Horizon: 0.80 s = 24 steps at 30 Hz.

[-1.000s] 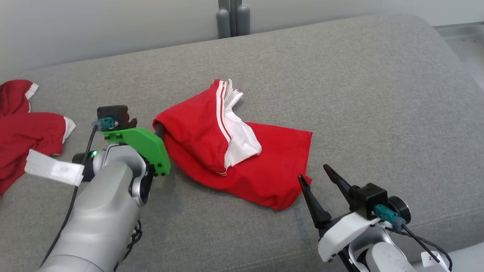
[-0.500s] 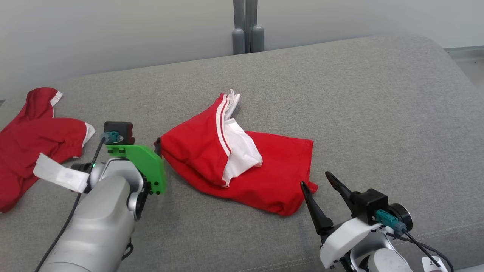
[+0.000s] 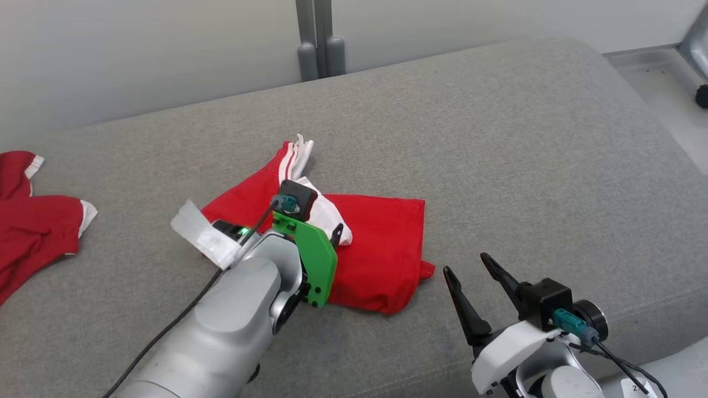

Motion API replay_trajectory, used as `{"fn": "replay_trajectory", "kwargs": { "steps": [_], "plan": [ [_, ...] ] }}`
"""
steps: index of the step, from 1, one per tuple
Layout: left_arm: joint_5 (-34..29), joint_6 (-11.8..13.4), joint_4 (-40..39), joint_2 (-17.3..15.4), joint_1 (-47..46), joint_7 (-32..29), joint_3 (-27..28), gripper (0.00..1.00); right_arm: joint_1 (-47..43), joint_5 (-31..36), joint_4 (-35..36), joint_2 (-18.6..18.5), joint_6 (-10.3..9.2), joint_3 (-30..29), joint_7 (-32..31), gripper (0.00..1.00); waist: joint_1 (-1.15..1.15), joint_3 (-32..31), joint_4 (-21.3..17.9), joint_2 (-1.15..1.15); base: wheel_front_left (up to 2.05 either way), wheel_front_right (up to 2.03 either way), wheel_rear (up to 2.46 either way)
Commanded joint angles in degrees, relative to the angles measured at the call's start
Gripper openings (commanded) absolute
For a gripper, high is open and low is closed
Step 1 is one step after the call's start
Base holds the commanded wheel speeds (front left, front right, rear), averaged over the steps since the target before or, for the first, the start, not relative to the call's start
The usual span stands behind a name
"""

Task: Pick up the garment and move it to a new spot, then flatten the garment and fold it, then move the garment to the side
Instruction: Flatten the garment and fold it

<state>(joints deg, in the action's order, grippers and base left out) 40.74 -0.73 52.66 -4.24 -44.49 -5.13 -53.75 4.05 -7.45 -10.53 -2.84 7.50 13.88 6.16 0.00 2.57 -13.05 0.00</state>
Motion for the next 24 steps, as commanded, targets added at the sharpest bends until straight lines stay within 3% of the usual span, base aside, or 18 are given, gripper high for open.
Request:
{"fn": "replay_trajectory", "kwargs": {
  "steps": [1, 9, 17, 18, 19, 20, 21, 24],
  "plan": [
    [-0.48, 0.14, -0.18, 0.02, 0.76, -0.87, -0.46, 1.00, 0.45, -0.07, 0.25, -0.09, -0.02, -0.09, 0.30, 1.00, 0.00, 1.54, -2.18, 0.00, 0.00, 0.00, 0.00],
    [-3.61, 2.02, -0.38, -1.19, -0.25, -5.79, -4.48, 1.00, 1.03, -0.63, 0.04, -0.08, -0.02, -0.28, 1.16, 1.00, 0.00, 3.87, -4.53, 0.00, 0.00, 0.00, 0.00],
    [-5.59, 4.52, 0.00, -2.35, -1.64, -5.81, -5.97, 1.00, 1.85, -1.18, -0.74, -0.07, -0.02, -0.37, 2.06, 1.00, 0.00, 4.87, -4.43, 0.00, 0.00, 0.00, 0.00],
    [-5.41, 4.52, -0.03, -2.36, -1.64, -5.75, -5.91, 0.84, 1.88, -1.25, -0.92, -0.08, -0.02, -0.28, 2.16, 1.00, 0.00, 4.81, -4.31, 0.00, 0.00, 0.00, 0.00],
    [-5.28, 4.48, -0.12, -2.36, -1.65, -5.49, -5.86, 0.49, 1.91, -1.35, -1.08, -0.07, -0.02, -0.15, 2.23, 1.00, 0.00, 4.74, -4.19, 0.00, 0.00, 0.00, 0.00],
    [-5.05, 4.41, -0.27, -2.36, -1.62, -5.11, -5.69, 0.35, 1.94, -1.43, -1.17, -0.08, -0.02, -0.07, 2.26, 1.00, 0.00, 4.66, -4.07, 0.00, 0.00, 0.00, 0.00],
    [-4.70, 4.24, -0.50, -2.32, -1.53, -4.52, -5.30, 0.00, 1.98, -1.51, -1.24, -0.08, -0.02, -0.02, 2.37, 1.00, 0.00, 4.59, -3.96, 0.00, 0.00, 0.00, 0.00],
    [-3.16, 4.47, -1.61, -1.92, -1.97, -1.66, -3.48, 0.00, 2.25, -1.50, -1.45, -0.08, -0.02, -0.02, 2.56, 1.00, 0.00, 4.41, -3.51, 0.00, 0.00, 0.00, 0.00]
  ]
}}
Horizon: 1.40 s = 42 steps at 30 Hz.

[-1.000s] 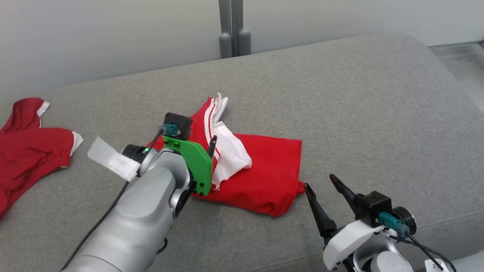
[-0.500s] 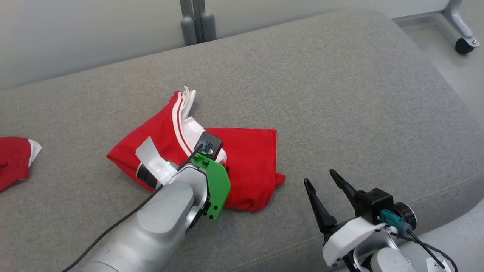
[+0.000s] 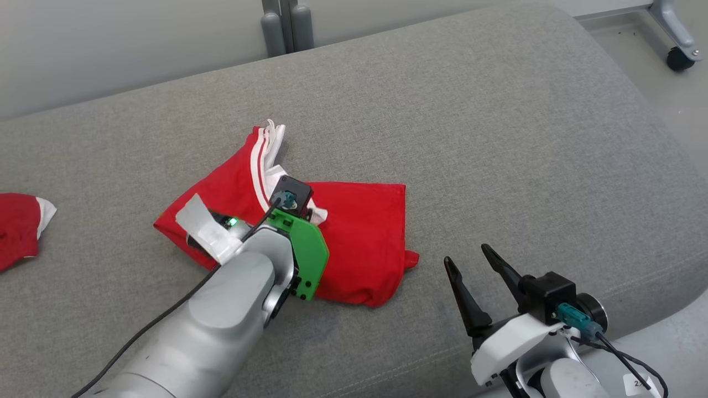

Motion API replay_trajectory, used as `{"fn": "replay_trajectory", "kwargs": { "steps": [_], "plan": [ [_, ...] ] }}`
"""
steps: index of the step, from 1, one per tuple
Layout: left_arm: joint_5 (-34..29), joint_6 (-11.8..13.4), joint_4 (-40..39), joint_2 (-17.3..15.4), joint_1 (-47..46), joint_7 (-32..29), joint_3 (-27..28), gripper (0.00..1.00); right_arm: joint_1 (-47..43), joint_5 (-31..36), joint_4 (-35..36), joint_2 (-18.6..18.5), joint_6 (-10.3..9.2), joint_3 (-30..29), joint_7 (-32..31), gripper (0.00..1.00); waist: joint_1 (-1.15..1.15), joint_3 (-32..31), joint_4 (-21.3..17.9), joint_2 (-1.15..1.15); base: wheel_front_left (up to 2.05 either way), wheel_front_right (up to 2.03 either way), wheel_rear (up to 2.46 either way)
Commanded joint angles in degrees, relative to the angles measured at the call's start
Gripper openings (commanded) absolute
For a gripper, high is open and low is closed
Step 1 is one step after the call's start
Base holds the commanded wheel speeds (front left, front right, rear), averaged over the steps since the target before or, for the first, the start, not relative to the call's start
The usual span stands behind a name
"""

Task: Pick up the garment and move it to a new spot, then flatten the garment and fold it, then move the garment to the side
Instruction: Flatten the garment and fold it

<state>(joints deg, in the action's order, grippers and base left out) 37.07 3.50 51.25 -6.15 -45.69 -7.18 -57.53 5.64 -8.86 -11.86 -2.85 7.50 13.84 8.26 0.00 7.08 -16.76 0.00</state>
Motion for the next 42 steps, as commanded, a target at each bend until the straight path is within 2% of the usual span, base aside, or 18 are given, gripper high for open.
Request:
{"fn": "replay_trajectory", "kwargs": {
  "steps": [1, 5, 11, 18, 26, 42],
  "plan": [
    [1.21, 0.35, -0.59, 0.15, -0.91, 1.39, 1.16, 0.00, 0.65, -0.07, -0.19, -0.07, -0.02, -0.01, 0.50, 1.00, 0.00, -0.19, 0.39, 0.00, 0.00, 0.00, 0.00],
    [3.34, 0.92, -2.15, -0.06, -1.77, 5.68, 4.50, 0.00, 0.37, 0.12, -0.50, -0.07, -0.02, -0.23, 0.44, 1.00, 0.00, -0.78, 1.20, 0.00, 0.00, 0.00, 0.00],
    [5.82, 2.83, -4.02, -2.53, -2.60, 10.59, 9.33, 0.00, -0.39, 0.39, -0.43, -0.08, -0.02, -0.86, 0.20, 1.00, 0.00, -1.90, 2.80, 0.00, 0.00, 0.00, 0.00],
    [10.30, 6.14, -7.37, -8.85, 0.68, 14.78, 16.53, 0.00, -1.11, 0.68, -0.35, -0.07, -0.02, -1.81, -0.27, 1.00, 0.00, -3.69, 5.80, 0.00, 0.00, 0.00, 0.00],
    [15.66, 9.20, -10.04, -14.99, 8.62, 15.02, 22.28, 0.00, -1.72, 0.93, 0.31, -0.08, -0.02, -2.03, -0.83, 1.00, 0.00, -4.52, 8.14, 0.00, 0.00, 0.00, 0.00],
    [21.40, 11.98, -14.36, -17.05, 24.08, 17.37, 26.18, 0.00, -3.00, 2.01, 1.30, -0.08, -0.02, -3.48, -1.61, 1.00, 0.00, -4.70, 9.10, 0.00, 0.00, 0.00, 0.00]
  ]
}}
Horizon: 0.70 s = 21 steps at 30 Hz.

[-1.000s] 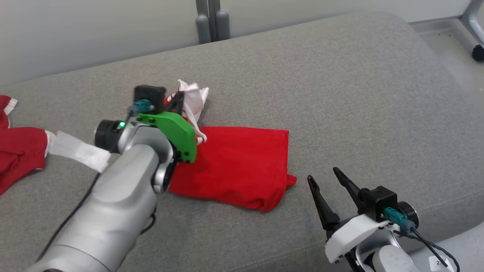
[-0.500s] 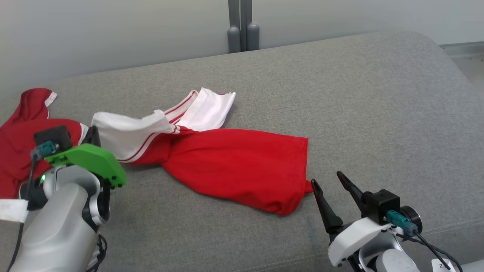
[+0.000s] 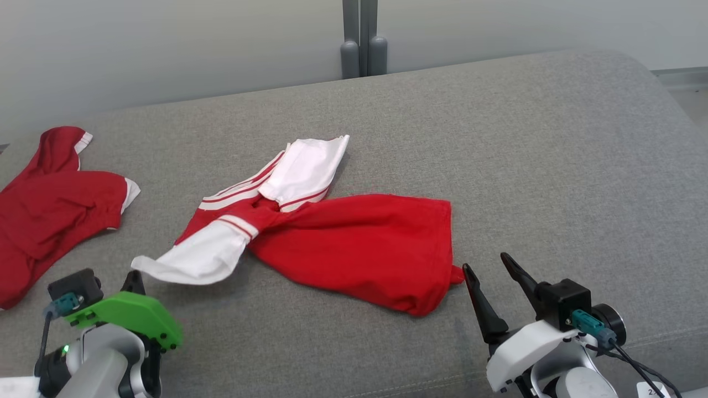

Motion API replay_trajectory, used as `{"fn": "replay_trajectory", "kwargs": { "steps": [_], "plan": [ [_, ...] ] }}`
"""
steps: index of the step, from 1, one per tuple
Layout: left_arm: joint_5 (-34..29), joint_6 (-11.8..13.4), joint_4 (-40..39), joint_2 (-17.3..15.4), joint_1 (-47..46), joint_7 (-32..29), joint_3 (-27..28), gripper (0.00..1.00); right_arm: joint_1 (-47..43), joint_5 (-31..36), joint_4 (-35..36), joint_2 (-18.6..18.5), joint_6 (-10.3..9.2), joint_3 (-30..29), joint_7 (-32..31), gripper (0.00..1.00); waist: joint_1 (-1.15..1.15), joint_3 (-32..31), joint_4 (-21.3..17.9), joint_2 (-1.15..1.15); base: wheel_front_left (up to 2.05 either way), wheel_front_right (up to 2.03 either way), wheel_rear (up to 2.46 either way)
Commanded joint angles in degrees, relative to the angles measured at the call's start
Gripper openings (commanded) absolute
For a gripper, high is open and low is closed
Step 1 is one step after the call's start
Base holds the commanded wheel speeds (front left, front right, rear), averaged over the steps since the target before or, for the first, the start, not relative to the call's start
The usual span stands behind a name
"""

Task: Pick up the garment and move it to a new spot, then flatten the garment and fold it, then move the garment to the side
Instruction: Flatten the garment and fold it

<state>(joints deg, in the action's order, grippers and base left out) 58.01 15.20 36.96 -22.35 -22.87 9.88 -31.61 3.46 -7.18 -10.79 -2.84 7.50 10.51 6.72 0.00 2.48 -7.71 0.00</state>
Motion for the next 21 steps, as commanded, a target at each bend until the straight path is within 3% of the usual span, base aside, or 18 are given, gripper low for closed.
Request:
{"fn": "replay_trajectory", "kwargs": {
  "steps": [1, 15, 16, 17, 21],
  "plan": [
    [0.66, 0.31, -0.12, -0.98, 2.05, 0.42, 0.30, 0.00, -0.91, 0.36, 0.31, -0.09, -0.02, -0.24, -0.19, 1.00, 0.00, -0.19, 0.09, 0.00, 0.00, 0.00, 0.00],
    [-0.39, 2.50, 1.88, -1.39, 6.82, 0.87, -1.08, 0.00, -1.78, 1.37, 1.38, -0.10, -0.02, -0.07, -1.38, 1.00, 0.00, -0.99, 0.65, 0.00, 0.00, 0.00, 0.00],
    [-0.34, 2.38, 2.06, -1.15, 6.92, 0.98, -1.11, 0.19, -1.82, 1.40, 1.41, -0.10, -0.02, -0.02, -1.44, 1.00, 0.00, -1.08, 0.64, 0.00, 0.00, 0.00, 0.00],
    [-0.38, 2.25, 2.34, -0.98, 7.04, 1.06, -1.22, 0.99, -1.87, 1.46, 1.44, -0.10, -0.02, 0.00, -1.50, 1.00, 0.00, -1.17, 0.63, 0.00, 0.00, 0.00, 0.00],
    [0.32, 1.87, 3.04, -0.31, 7.33, 1.42, -0.96, 1.00, -2.10, 1.52, 1.63, -0.10, -0.02, -0.09, -1.82, 1.00, 0.00, -1.60, 0.74, 0.00, 0.00, 0.00, 0.00]
  ]
}}
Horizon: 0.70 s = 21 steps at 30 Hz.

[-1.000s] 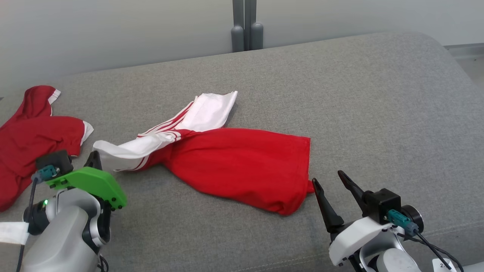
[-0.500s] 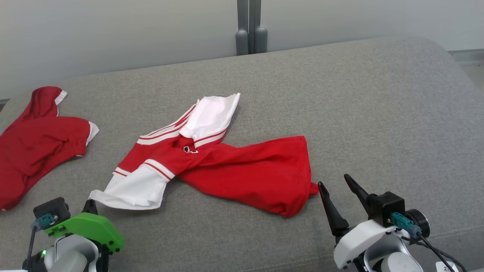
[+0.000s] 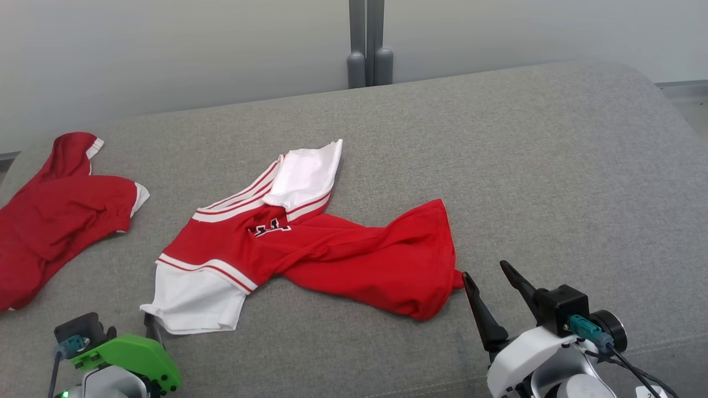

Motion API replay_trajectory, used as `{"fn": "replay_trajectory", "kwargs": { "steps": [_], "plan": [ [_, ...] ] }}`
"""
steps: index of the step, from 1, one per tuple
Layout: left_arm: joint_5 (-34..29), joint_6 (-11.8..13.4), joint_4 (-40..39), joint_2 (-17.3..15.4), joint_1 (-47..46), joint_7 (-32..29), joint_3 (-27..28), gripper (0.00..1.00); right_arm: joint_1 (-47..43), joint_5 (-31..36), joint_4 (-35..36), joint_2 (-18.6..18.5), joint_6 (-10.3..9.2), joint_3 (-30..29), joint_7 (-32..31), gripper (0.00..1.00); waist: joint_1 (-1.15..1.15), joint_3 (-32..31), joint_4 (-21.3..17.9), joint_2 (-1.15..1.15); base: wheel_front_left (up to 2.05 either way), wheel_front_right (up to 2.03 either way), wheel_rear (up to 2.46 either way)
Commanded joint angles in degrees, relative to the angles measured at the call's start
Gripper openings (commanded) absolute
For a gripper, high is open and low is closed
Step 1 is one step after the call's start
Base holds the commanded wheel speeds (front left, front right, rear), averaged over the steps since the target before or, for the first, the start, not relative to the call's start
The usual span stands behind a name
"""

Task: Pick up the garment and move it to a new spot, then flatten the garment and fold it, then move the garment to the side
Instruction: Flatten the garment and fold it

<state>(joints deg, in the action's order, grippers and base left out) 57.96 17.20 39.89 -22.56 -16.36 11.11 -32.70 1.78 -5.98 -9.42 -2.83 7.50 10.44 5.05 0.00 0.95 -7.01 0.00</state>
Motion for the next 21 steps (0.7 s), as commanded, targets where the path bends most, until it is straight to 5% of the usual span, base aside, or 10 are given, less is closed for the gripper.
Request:
{"fn": "replay_trajectory", "kwargs": {
  "steps": [1, 9, 21],
  "plan": [
    [0.61, -0.28, 0.14, 0.04, 0.90, 0.37, 0.29, 1.00, -0.48, 0.37, 0.35, -0.11, -0.02, -0.09, -0.25, 1.00, 0.00, -0.18, 0.10, 0.00, 0.00, 0.00, 0.00],
    [2.27, -6.24, -6.01, 2.16, 3.70, 4.10, 7.52, 1.00, -1.19, -0.23, 0.43, -0.10, -0.02, -2.25, 0.09, 1.00, 0.00, -1.10, 1.88, 0.00, 0.00, 0.00, 0.00],
    [-14.48, -12.72, -22.02, 11.63, 12.65, 4.06, 25.09, 1.00, -1.63, -2.98, -0.51, -0.09, -0.02, -6.58, 2.01, 1.00, 0.00, -2.03, 5.12, 0.00, 0.00, 0.00, 0.00]
  ]
}}
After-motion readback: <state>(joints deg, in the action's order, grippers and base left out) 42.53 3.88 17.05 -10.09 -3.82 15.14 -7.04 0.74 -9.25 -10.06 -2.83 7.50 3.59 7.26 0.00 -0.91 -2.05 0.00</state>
